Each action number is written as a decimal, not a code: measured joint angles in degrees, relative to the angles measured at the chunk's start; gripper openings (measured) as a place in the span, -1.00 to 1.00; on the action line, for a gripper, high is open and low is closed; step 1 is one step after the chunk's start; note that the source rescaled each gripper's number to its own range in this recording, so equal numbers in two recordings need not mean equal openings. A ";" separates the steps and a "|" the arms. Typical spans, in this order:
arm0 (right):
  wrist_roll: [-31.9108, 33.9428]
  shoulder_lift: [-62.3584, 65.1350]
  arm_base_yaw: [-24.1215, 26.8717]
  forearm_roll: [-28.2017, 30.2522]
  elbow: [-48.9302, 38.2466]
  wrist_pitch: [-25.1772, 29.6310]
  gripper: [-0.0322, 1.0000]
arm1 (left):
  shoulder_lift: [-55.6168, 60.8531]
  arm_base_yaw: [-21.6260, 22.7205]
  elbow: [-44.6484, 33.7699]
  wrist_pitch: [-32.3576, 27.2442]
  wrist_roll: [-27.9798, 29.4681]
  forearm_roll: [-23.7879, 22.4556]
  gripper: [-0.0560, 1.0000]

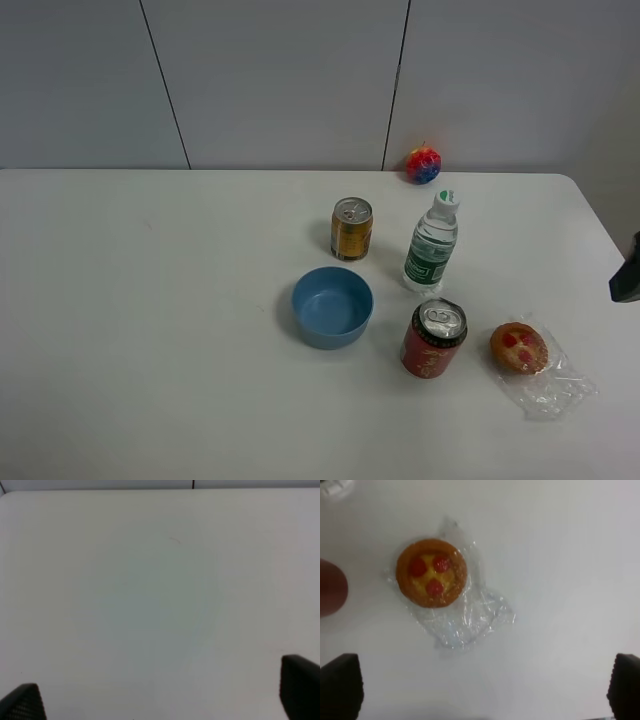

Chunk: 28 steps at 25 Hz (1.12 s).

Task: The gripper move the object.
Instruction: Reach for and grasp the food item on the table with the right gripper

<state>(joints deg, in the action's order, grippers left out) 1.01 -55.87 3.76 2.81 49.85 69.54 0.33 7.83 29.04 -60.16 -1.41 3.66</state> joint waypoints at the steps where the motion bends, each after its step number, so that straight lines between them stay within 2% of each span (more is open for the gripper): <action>1: -0.06 -1.56 0.00 -0.14 0.00 0.00 1.00 | 0.00 0.00 0.00 0.00 0.00 0.00 1.00; 5: -1.01 -6.10 0.00 -1.95 -1.94 -0.56 1.00 | 0.00 0.00 0.00 0.00 0.00 0.00 1.00; 12: -4.68 -6.25 0.00 -1.95 -15.54 -12.71 1.00 | 0.00 0.00 0.00 0.00 0.00 0.00 1.00; 18: -5.07 -7.62 0.00 0.97 -16.46 -19.48 1.00 | 0.00 0.00 0.00 0.00 0.00 0.00 1.00; 28: -5.07 -19.72 -0.30 -1.23 -16.52 -29.93 1.00 | 0.00 0.00 0.00 0.00 0.00 0.00 1.00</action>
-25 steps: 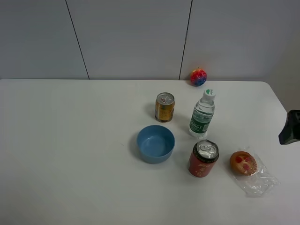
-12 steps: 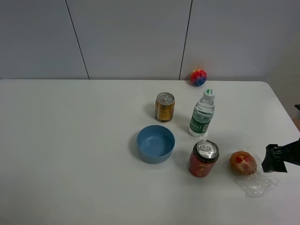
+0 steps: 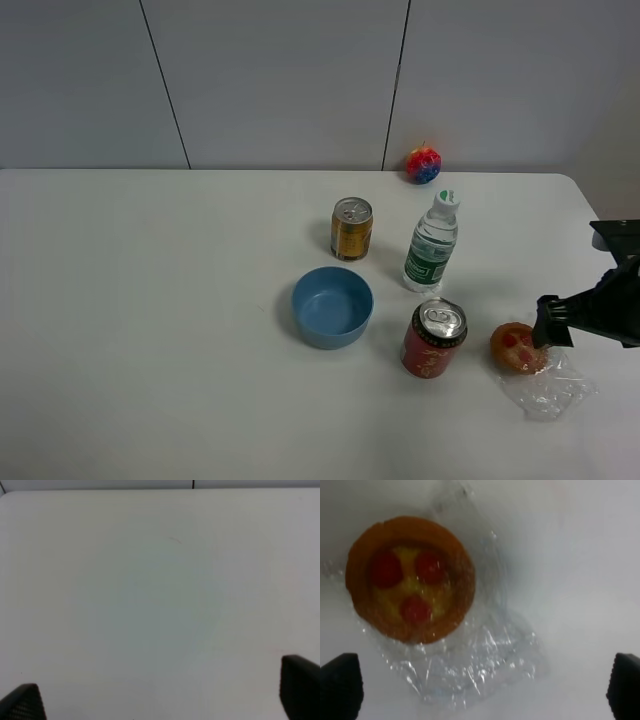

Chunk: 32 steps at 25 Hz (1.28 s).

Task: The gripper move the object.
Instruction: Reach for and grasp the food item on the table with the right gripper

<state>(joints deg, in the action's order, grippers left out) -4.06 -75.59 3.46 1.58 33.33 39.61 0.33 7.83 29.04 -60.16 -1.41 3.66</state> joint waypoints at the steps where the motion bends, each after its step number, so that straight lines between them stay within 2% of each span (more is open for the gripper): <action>1: 0.00 -0.91 -0.51 -0.30 0.00 -0.92 1.00 | 0.00 0.00 0.00 0.00 0.00 0.00 1.00; 9: -0.05 -8.35 -5.52 -1.58 0.00 -7.32 1.00 | 0.00 0.00 0.00 0.00 0.00 0.00 1.00; 16: -0.05 -13.47 -5.94 -1.58 0.00 -9.39 0.99 | 0.00 0.00 0.00 0.00 0.00 0.00 1.00; 18: -0.05 -14.27 -5.94 -1.58 0.00 -10.75 0.93 | 0.00 0.00 0.00 0.00 0.00 0.00 1.00; 24: -0.05 -18.27 -5.94 -1.58 0.00 -12.98 0.57 | 0.00 0.00 0.00 0.00 0.00 0.00 1.00; 29: -0.05 -21.47 -5.94 -1.58 0.00 -14.88 0.42 | 0.00 0.00 0.00 0.00 0.00 0.00 1.00; 31: -0.05 -22.07 -5.94 -1.58 0.00 -15.05 0.08 | 0.00 0.00 0.00 0.00 0.00 0.00 1.00; 32: -0.05 -22.07 -5.94 -1.58 0.00 -15.05 -0.23 | 0.00 0.00 0.00 0.00 0.00 0.00 1.00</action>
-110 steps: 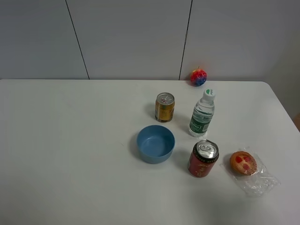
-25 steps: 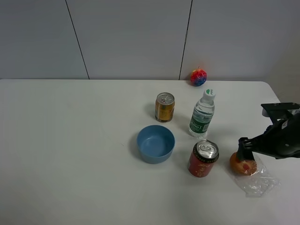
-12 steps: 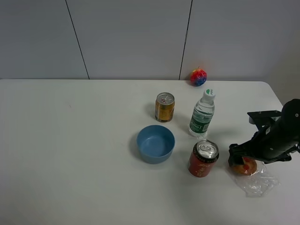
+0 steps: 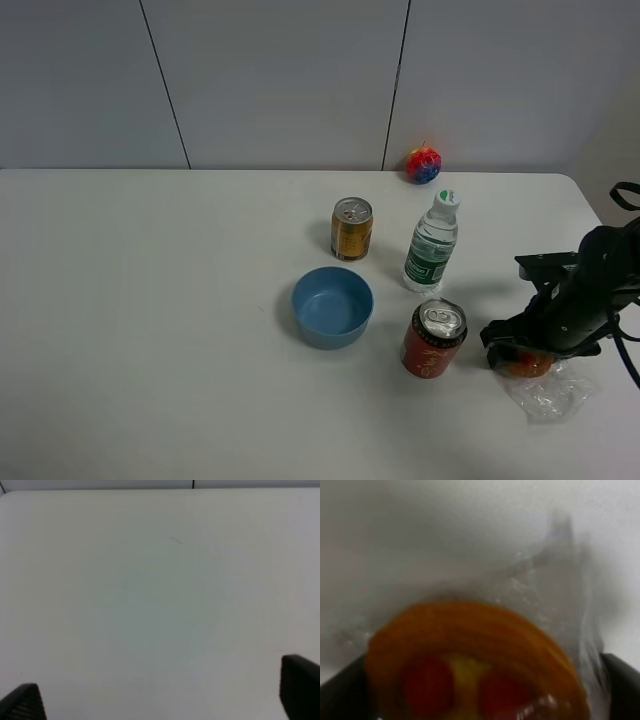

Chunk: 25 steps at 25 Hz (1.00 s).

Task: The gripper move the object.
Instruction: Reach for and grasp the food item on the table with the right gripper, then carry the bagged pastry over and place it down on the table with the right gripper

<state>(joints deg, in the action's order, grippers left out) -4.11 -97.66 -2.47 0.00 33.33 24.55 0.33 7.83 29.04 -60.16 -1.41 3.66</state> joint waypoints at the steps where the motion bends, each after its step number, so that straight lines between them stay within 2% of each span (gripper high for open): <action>1: 0.00 0.24 0.00 0.00 0.00 0.25 -0.53 | 0.00 0.00 0.00 0.00 0.00 0.00 1.00; 2: 0.05 0.83 0.00 0.00 0.08 0.75 -0.87 | 0.00 0.00 0.00 0.00 0.00 0.00 1.00; 3: 0.16 1.69 0.00 0.00 0.37 2.12 -0.94 | 0.00 0.00 0.00 0.00 0.00 0.00 1.00; 5: 0.21 5.01 0.00 0.00 1.89 7.19 -0.94 | 0.00 0.00 0.00 0.00 0.00 0.00 1.00; 6: 0.21 7.33 0.00 0.00 3.30 11.57 -0.94 | 0.00 0.00 0.00 0.00 0.00 0.00 1.00; 10: 0.27 18.49 -0.02 0.00 11.49 34.09 -0.94 | 0.00 0.00 0.00 0.00 0.00 0.00 1.00; 11: 0.35 21.87 -0.02 0.00 14.17 38.98 -0.94 | 0.00 0.00 0.00 0.00 0.00 0.00 1.00; 12: 0.50 25.29 -0.02 0.00 16.44 41.57 -0.94 | 0.00 0.00 0.00 0.00 0.00 0.00 1.00; 16: 0.54 35.14 -2.40 -6.58 27.23 44.23 -0.94 | 0.00 0.00 0.00 0.00 0.00 0.00 1.00; 19: 0.44 35.89 -8.86 -12.79 34.37 44.84 -0.94 | 0.00 0.00 0.00 0.00 0.00 0.00 1.00; 21: 0.12 33.40 -13.69 -13.47 38.50 44.90 -0.94 | 0.00 0.00 0.00 0.00 0.00 0.00 1.00; 25: -0.22 22.80 -21.76 -10.45 44.95 43.45 -0.94 | 0.00 0.00 0.00 0.00 0.00 0.00 1.00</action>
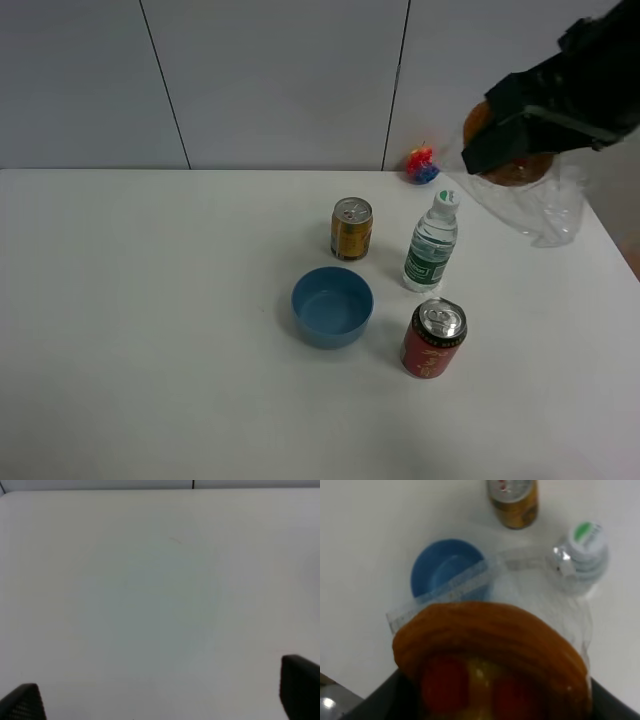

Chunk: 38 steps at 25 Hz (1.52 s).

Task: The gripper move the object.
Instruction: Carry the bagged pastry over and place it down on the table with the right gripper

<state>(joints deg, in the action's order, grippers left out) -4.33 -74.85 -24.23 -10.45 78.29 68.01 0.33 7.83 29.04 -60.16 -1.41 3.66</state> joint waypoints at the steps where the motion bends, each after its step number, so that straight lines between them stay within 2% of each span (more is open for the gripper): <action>1: -0.23 -3.65 -1.49 0.68 1.67 -1.22 -0.94 | 0.00 0.00 0.00 0.00 0.00 0.00 1.00; 8: -0.49 -31.31 -9.03 6.08 19.97 -14.09 -0.94 | 0.00 0.00 0.00 0.00 0.00 0.00 1.00; 11: -0.60 -41.79 -12.09 6.39 29.13 -16.60 -0.94 | 0.00 0.00 0.00 0.00 0.00 0.00 1.00; 17: -0.66 -57.77 -15.91 6.34 41.43 -15.17 -0.94 | 0.00 0.00 0.00 0.00 0.00 0.00 1.00; 21: -0.66 -61.67 -16.12 6.87 42.30 -14.75 -0.94 | 0.00 0.00 0.00 0.00 0.00 0.06 1.00; 26: -0.66 -62.72 -16.12 10.02 42.49 -11.48 -0.94 | 0.00 0.00 0.00 0.00 0.00 0.06 1.00; 27: -0.66 -62.79 -16.12 10.45 42.49 -11.08 -0.88 | 0.00 0.00 0.00 0.00 0.00 0.06 1.00; 28: -0.66 -62.79 -16.12 10.45 42.49 -10.96 -0.60 | 0.00 0.00 0.00 0.00 0.00 0.06 1.00; 29: -0.66 -62.79 -16.12 10.45 42.58 -11.03 -0.12 | 0.00 0.00 0.00 0.00 0.00 0.06 1.00; 30: -0.66 -62.79 -16.12 10.45 42.69 -11.14 0.27 | 0.00 0.00 0.00 0.00 0.00 0.06 1.00; 31: -0.66 -62.79 -16.12 10.45 42.69 -11.27 0.56 | 0.00 0.00 0.00 0.00 0.00 0.06 1.00; 32: -0.66 -62.79 -16.12 10.45 42.69 -11.27 0.74 | 0.00 0.00 0.00 0.00 0.00 0.06 1.00; 35: -0.66 -62.79 -16.12 10.45 42.69 -11.27 0.93 | 0.00 0.00 0.00 0.00 0.00 0.06 1.00; 38: -0.66 -62.25 -16.12 10.45 42.75 -10.91 0.97 | 0.00 0.00 0.00 0.00 0.00 0.06 1.00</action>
<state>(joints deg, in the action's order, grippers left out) -4.99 -137.10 -40.35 0.00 121.03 57.10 0.33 7.83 29.04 -60.16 -1.41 3.72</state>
